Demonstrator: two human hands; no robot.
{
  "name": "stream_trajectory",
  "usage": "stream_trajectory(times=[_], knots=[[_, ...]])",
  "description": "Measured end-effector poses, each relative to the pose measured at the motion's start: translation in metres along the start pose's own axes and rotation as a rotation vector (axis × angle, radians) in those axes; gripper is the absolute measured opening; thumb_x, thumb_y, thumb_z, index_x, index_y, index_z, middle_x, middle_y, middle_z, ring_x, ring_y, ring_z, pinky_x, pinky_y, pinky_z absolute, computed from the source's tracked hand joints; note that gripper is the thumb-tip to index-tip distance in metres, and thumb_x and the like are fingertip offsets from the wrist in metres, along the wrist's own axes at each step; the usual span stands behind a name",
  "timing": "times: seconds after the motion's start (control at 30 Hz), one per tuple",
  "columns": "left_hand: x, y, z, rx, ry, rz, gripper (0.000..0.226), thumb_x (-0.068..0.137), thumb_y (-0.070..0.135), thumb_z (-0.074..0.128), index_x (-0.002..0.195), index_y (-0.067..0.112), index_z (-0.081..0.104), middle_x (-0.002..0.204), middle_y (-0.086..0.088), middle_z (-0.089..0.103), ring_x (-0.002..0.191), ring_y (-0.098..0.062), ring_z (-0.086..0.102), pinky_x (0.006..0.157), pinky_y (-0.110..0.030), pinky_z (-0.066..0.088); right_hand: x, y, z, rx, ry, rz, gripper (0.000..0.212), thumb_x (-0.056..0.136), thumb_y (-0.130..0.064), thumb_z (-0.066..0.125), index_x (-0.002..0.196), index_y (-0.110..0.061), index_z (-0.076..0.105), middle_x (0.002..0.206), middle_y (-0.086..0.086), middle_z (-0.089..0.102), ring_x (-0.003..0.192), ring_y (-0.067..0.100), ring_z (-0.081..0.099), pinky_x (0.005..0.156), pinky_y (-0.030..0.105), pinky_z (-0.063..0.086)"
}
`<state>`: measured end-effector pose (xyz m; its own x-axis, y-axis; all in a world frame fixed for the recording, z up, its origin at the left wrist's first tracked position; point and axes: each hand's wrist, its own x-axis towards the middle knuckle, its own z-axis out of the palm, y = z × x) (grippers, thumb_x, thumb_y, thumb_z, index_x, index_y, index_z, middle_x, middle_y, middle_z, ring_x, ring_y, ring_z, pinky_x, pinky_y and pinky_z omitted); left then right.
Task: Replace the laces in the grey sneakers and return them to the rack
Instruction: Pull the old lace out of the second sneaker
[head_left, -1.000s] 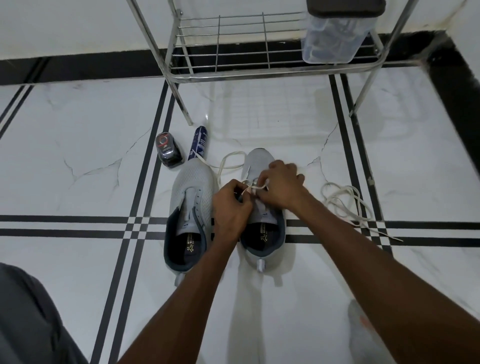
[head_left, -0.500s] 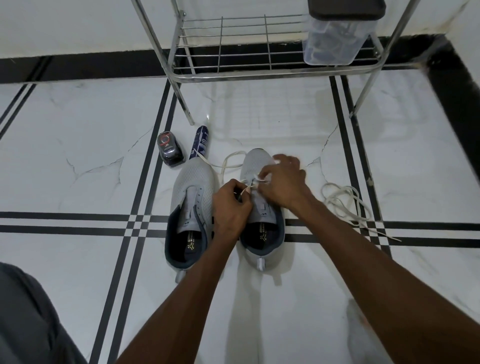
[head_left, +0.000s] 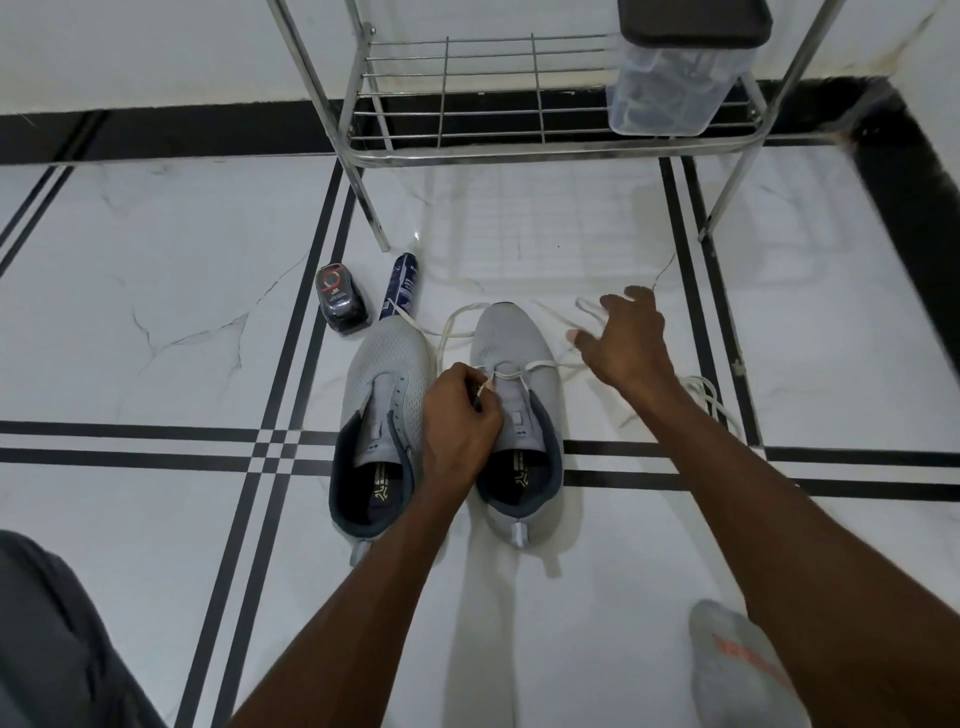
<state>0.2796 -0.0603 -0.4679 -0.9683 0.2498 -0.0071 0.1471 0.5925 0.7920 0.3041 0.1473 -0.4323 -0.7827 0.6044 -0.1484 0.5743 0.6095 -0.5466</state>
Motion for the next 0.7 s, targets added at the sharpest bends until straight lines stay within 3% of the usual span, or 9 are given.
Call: stream_trajectory(times=[0.07, 0.13, 0.23, 0.33, 0.47, 0.63, 0.7], knots=[[0.002, 0.005, -0.002, 0.019, -0.039, 0.028, 0.017, 0.089, 0.016, 0.064, 0.105, 0.012, 0.064, 0.091, -0.005, 0.065, 0.075, -0.015, 0.060, 0.066, -0.016, 0.040, -0.011, -0.012, 0.002, -0.020, -0.122, 0.038, 0.077, 0.083, -0.050, 0.077, 0.140, -0.005, 0.053, 0.146, 0.017, 0.041, 0.135, 0.035, 0.043, 0.106, 0.043, 0.042], [0.005, 0.011, -0.004, 0.088, -0.107, 0.090, 0.026, 0.090, 0.019, 0.059, 0.116, 0.015, 0.063, 0.099, -0.007, 0.063, 0.083, -0.021, 0.062, 0.073, -0.025, 0.047, -0.024, -0.025, 0.011, -0.015, -0.217, 0.057, 0.077, 0.076, -0.057, 0.078, 0.131, -0.007, 0.059, 0.137, 0.016, 0.048, 0.123, 0.034, 0.054, 0.100, 0.043, 0.051], [0.008, 0.013, -0.005, 0.263, -0.227, 0.191, 0.042, 0.091, 0.013, 0.053, 0.129, 0.021, 0.067, 0.116, -0.010, 0.055, 0.099, -0.031, 0.061, 0.087, -0.044, 0.053, -0.031, -0.029, 0.019, -0.025, -0.316, 0.066, 0.038, 0.080, -0.034, 0.075, 0.105, -0.006, 0.069, 0.110, 0.013, 0.069, 0.093, 0.028, 0.067, 0.076, 0.032, 0.057], [0.006, 0.020, -0.004, 0.474, -0.268, 0.239, 0.045, 0.095, 0.011, 0.053, 0.136, 0.027, 0.063, 0.121, -0.009, 0.048, 0.109, -0.031, 0.053, 0.086, -0.046, 0.052, -0.034, -0.027, 0.020, -0.046, -0.312, 0.039, 0.020, 0.085, -0.019, 0.066, 0.094, -0.001, 0.069, 0.097, 0.016, 0.070, 0.087, 0.031, 0.068, 0.063, 0.028, 0.050], [0.006, 0.024, -0.002, 0.493, -0.275, 0.252, 0.027, 0.095, 0.018, 0.058, 0.120, 0.013, 0.065, 0.123, -0.009, 0.047, 0.112, -0.029, 0.048, 0.075, -0.034, 0.041, -0.040, -0.026, 0.029, -0.048, -0.345, 0.002, 0.015, 0.089, -0.019, 0.060, 0.081, -0.006, 0.059, 0.088, 0.014, 0.065, 0.079, 0.031, 0.065, 0.048, 0.026, 0.033], [0.021, 0.021, 0.003, 0.369, -0.267, 0.236, 0.015, 0.089, 0.021, 0.069, 0.084, 0.011, 0.059, 0.100, -0.007, 0.055, 0.088, -0.026, 0.056, 0.067, -0.030, 0.033, -0.041, -0.017, 0.033, 0.000, -0.314, -0.050, 0.021, 0.091, -0.022, 0.064, 0.088, -0.004, 0.074, 0.090, 0.014, 0.073, 0.084, 0.031, 0.069, 0.064, 0.029, 0.046], [0.025, 0.018, 0.003, 0.263, -0.154, 0.162, 0.019, 0.089, 0.021, 0.068, 0.080, 0.010, 0.057, 0.088, -0.006, 0.059, 0.079, -0.026, 0.058, 0.065, -0.035, 0.038, -0.041, -0.014, 0.030, 0.032, -0.288, -0.074, 0.022, 0.091, -0.021, 0.064, 0.088, -0.003, 0.076, 0.088, 0.013, 0.074, 0.084, 0.030, 0.069, 0.069, 0.033, 0.053]])
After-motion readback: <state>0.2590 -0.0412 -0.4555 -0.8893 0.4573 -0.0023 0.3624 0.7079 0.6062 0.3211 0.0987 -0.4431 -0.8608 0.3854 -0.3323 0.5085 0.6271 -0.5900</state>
